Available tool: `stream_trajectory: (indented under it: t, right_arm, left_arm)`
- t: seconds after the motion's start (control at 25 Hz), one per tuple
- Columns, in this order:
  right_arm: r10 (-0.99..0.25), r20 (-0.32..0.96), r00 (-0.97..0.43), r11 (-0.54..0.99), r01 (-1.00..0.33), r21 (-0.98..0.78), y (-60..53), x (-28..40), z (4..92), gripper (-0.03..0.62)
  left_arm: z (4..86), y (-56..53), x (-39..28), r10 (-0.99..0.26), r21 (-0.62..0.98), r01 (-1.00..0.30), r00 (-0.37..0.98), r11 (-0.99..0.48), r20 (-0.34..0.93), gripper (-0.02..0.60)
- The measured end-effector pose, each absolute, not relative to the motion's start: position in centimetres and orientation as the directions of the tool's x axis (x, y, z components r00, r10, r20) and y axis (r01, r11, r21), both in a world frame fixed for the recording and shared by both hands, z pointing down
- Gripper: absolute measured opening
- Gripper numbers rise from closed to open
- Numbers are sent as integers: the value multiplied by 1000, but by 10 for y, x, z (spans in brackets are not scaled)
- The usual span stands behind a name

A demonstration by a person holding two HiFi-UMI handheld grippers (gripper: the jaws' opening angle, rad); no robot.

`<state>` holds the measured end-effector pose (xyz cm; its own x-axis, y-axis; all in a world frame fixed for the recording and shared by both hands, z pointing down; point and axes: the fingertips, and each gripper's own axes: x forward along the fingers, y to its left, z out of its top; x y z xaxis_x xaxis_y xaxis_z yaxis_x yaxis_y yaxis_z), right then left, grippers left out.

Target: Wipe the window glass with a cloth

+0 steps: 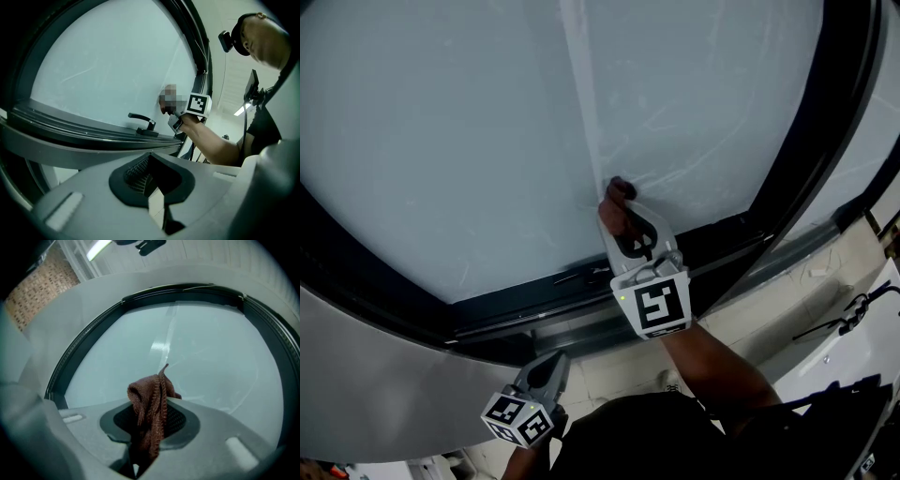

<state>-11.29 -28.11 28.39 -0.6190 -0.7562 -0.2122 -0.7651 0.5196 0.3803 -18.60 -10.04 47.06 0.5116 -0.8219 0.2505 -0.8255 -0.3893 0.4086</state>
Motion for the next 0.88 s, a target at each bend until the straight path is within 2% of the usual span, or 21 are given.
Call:
stream_trajectory:
  t: [0.12, 0.32, 0.44, 0.64, 0.76, 0.88]
  right_arm:
    - [-736, -169, -656, 530, -713, 458, -276, -122, 284, 81]
    - [-640, -151, -753, 671, -644, 368, -276, -112, 281, 81]
    - [-643, -208, -737, 663, -672, 330, -276, -83, 262, 81]
    - [-814, -303, -495, 433, -866, 250, -313, 31, 238, 81]
    - [-901, -306, -307, 255, -946, 198, -346, 112, 232, 81]
    - [-944, -273, -186, 159, -980, 119, -373, 172, 230, 81]
  left_arm:
    - [469, -103, -181, -815, 409, -823, 518, -394, 259, 17]
    - [467, -111, -171, -806, 407, -817, 532, -408, 260, 17]
    - [467, -115, -161, -798, 406, -809, 546, -424, 254, 17]
    - [467, -126, -142, -780, 400, -797, 571, -452, 255, 17]
    - [464, -132, -131, -775, 394, -796, 576, -460, 260, 17]
    - [465, -133, -120, -770, 394, -794, 580, -463, 264, 17]
